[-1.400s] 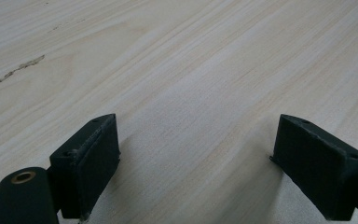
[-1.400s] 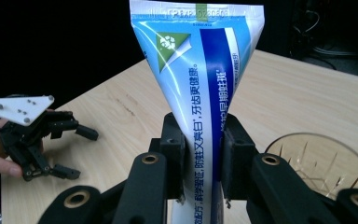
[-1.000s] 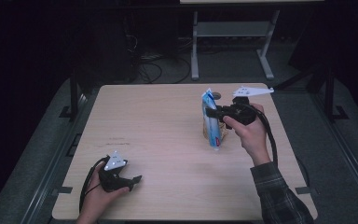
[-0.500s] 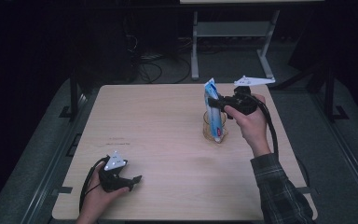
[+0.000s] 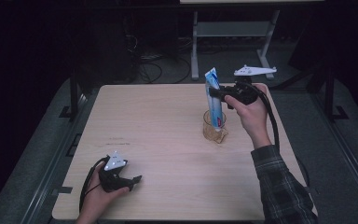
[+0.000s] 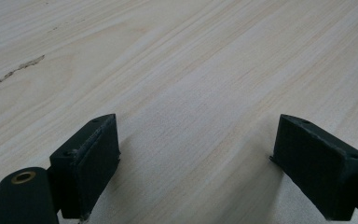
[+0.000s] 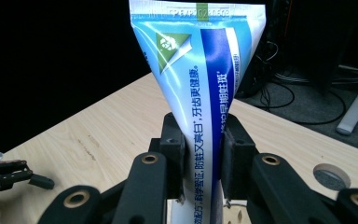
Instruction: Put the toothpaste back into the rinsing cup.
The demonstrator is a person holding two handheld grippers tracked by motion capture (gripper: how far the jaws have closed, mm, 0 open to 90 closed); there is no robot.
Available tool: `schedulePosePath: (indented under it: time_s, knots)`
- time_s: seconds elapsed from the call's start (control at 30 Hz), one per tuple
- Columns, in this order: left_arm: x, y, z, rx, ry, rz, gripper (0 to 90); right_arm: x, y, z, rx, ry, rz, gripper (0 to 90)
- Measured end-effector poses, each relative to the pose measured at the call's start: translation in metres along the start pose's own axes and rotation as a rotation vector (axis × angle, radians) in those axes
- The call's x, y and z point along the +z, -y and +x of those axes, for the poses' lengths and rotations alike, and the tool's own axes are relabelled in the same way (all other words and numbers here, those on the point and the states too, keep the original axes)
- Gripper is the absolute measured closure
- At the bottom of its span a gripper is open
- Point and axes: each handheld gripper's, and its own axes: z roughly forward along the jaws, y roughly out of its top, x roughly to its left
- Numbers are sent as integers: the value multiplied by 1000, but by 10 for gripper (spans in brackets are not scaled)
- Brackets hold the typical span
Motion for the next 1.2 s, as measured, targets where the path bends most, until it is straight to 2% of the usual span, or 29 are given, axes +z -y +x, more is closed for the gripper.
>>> schedulePosePath:
  time_s: [0.3,0.53,1.2]
  knots:
    - [0,0,0,2,0,0,131,6,-16,-6,-10,22,-9,738]
    - [0,0,0,2,0,0,131,13,-20,-12,-18,38,1,738]
    - [-1,0,0,7,3,5,131,30,-5,-27,9,50,27,737]
